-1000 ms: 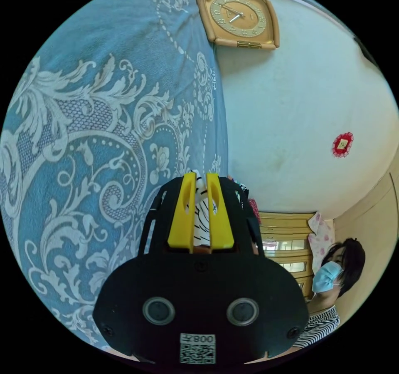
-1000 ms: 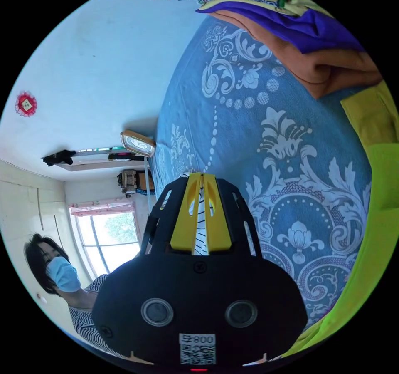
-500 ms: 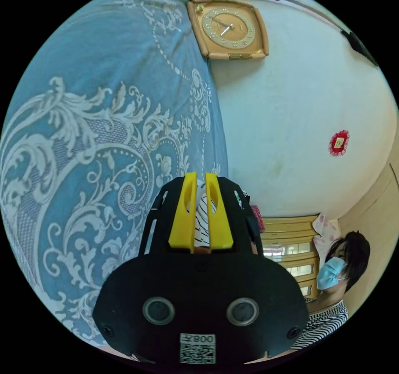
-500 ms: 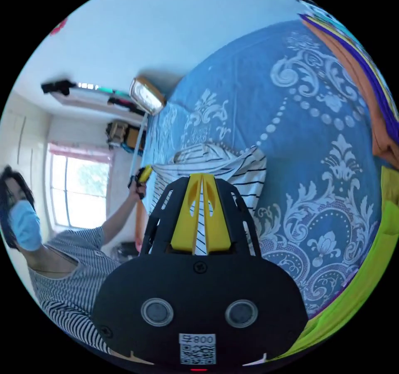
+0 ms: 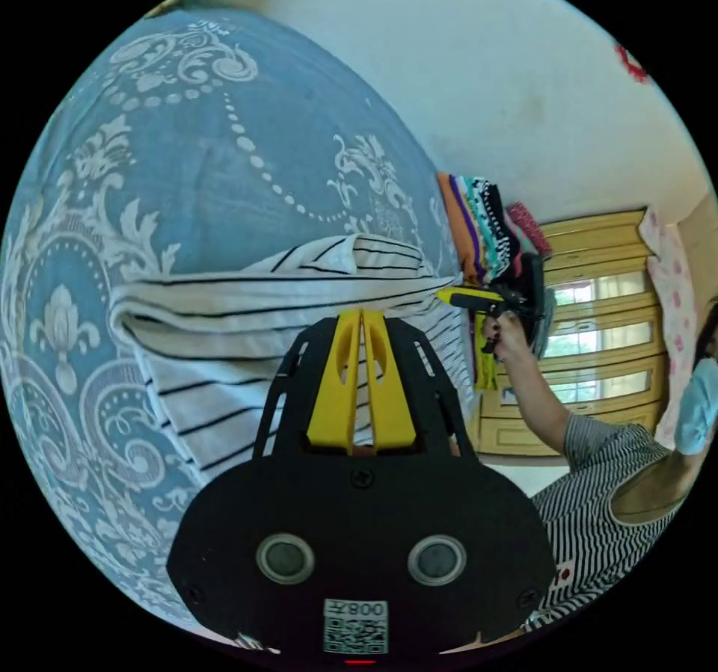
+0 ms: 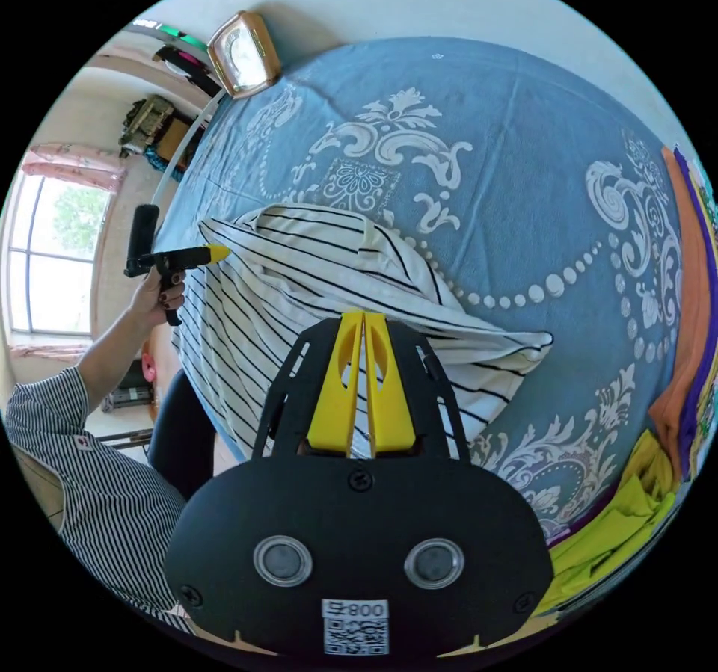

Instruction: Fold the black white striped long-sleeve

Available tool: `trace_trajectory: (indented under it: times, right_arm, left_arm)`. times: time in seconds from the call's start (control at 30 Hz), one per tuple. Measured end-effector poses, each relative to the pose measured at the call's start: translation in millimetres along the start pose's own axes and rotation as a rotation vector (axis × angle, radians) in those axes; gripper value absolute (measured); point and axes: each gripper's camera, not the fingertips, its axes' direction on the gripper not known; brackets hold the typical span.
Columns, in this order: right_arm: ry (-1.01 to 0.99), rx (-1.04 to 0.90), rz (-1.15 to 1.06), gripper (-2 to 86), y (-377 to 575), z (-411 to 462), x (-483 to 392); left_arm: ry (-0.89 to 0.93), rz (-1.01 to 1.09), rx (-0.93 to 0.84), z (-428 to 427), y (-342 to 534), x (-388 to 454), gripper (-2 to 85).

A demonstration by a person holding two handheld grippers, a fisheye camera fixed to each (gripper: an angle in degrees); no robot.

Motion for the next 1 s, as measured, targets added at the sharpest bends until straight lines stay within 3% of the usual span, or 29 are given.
trace_trajectory:
  times: [0.17,0.3,0.37,0.47,0.7,0.83,0.93,1.0]
  right_arm:
    - [0.044,0.043,0.002,0.0,-46.6,-29.1,-13.4]
    - [0.038,0.087,0.016,0.0,-77.3,-52.4,-18.7]
    - [0.034,0.087,0.021,0.0,-87.5,-57.6,-20.7]
    - [0.041,0.093,0.039,0.0,-100.9,-67.9,-22.8]
    - [0.018,0.114,0.077,0.0,-121.6,-100.6,-16.8]
    - [-0.009,0.145,0.074,0.0,-123.1,-119.8,-19.9]
    - [-0.045,0.156,0.001,0.0,-115.0,-128.2,-40.5]
    - [-0.064,0.128,-0.048,0.0,-111.4,-123.3,-55.8]
  left_arm:
    - [-0.173,0.078,0.008,-18.5,-46.9,45.0,0.3]
    - [-0.075,0.182,0.041,-32.8,-60.3,82.8,0.2]
    - [-0.044,0.240,-0.072,-19.6,-66.4,105.8,0.2]
    - [-0.156,0.265,-0.187,-5.2,-74.8,123.7,0.2]
    - [-0.262,0.180,-0.037,-48.8,-107.9,139.9,0.2]
    - [-0.188,0.247,-0.001,-70.7,-111.6,168.7,0.1]
    - [-0.143,0.354,-0.139,-55.8,-101.8,197.7,0.2]
    - [-0.235,0.379,-0.219,-43.1,-98.2,207.5,0.2]
